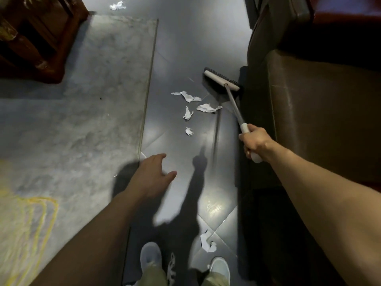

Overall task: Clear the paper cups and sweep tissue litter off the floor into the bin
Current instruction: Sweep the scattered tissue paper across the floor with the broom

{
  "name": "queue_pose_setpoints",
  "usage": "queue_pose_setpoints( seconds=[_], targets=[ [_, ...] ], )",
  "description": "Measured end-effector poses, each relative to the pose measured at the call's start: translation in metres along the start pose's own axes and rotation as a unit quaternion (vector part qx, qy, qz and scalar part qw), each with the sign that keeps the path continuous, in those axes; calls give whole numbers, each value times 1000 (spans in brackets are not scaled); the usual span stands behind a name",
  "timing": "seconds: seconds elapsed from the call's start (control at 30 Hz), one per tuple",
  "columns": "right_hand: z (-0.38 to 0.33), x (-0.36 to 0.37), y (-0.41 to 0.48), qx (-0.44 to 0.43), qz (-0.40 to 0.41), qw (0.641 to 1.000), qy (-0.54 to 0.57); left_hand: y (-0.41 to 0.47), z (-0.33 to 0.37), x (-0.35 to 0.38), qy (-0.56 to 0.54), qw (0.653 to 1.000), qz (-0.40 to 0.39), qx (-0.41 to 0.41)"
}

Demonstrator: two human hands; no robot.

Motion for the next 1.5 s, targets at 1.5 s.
queue_pose_setpoints(
  seconds=[1.5],
  targets=[
    [331, 131, -415, 5, -77, 996, 35, -472, -160, 130, 65, 997, 36, -15]
  ],
)
Point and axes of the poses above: each hand's wrist, its own y-axis towards the middle knuckle, its own x-axis out of the palm, z = x × y, the point moved 1 cm from there along y, towards the middle knuckle, and after that the axes turned 1 degree about z, right-handed, at the moved point
